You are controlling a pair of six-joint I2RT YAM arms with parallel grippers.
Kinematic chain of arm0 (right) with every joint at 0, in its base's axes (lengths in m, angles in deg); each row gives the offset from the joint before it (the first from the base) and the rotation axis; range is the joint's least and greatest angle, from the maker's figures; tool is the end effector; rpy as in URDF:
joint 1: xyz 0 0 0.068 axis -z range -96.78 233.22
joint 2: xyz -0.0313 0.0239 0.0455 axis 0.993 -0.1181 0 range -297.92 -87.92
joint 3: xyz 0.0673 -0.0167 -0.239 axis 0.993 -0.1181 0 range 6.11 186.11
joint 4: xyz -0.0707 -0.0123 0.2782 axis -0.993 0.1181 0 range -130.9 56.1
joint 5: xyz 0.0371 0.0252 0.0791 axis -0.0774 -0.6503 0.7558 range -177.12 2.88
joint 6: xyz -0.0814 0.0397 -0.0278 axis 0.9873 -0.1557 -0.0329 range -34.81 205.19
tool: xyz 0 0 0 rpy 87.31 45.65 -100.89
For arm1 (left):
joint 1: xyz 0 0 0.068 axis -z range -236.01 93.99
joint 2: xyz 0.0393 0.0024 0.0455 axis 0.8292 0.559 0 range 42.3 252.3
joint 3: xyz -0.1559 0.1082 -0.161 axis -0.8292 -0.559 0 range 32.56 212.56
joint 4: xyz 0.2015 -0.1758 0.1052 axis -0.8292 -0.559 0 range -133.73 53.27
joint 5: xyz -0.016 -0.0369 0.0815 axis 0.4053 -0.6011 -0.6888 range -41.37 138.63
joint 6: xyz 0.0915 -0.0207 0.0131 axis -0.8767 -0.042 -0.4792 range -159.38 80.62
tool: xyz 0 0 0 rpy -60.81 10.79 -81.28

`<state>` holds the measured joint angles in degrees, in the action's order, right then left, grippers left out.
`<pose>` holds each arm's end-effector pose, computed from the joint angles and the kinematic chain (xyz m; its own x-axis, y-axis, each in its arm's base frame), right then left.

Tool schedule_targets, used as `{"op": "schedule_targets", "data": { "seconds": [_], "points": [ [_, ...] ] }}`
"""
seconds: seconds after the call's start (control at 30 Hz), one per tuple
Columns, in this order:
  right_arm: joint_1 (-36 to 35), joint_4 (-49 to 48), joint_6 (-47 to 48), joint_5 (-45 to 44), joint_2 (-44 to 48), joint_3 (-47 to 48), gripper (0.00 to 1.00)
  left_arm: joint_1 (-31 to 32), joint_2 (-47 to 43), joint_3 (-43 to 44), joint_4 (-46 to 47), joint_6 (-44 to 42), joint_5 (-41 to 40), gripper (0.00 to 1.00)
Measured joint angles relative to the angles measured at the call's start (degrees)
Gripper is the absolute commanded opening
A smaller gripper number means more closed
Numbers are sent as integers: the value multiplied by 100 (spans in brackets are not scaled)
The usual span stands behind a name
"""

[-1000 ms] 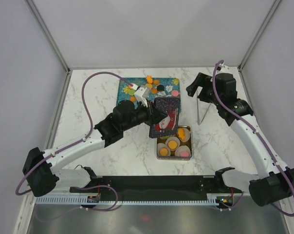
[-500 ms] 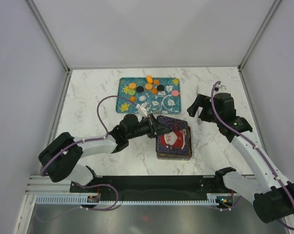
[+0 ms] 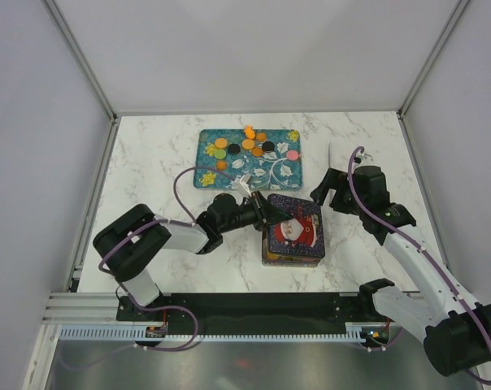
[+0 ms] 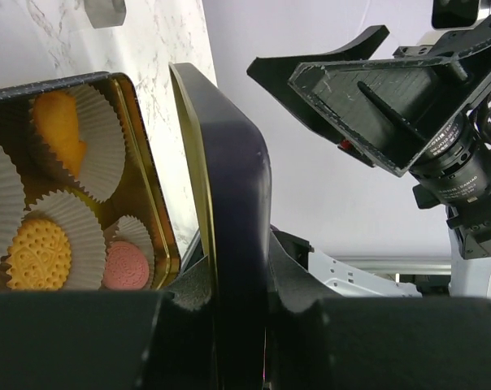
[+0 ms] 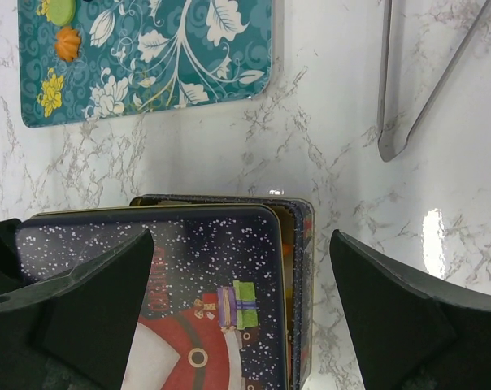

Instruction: Pack the cookies

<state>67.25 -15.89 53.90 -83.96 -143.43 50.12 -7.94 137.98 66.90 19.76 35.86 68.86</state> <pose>0.2792 0.0848 0.2201 -0.6536 0.3523 -0.6698 0.0260 0.8950 0.4454 0.2324 -0.3030 0.1280 -0.9121 -0.3423 -0.2256 0.1818 0.1555 -0.9710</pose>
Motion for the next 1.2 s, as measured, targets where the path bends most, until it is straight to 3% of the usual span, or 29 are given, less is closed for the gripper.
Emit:
{"op": "schedule_targets", "data": {
  "seconds": [0.37, 1.2],
  "points": [
    [2, -496, -190, 229, 0, -601, 98, 0, 623, 76, 490, 146, 190, 12],
    [190, -848, -249, 778, 380, -1475, 96, -210, 1064, 85, 929, 271, 476, 18]
  ]
}}
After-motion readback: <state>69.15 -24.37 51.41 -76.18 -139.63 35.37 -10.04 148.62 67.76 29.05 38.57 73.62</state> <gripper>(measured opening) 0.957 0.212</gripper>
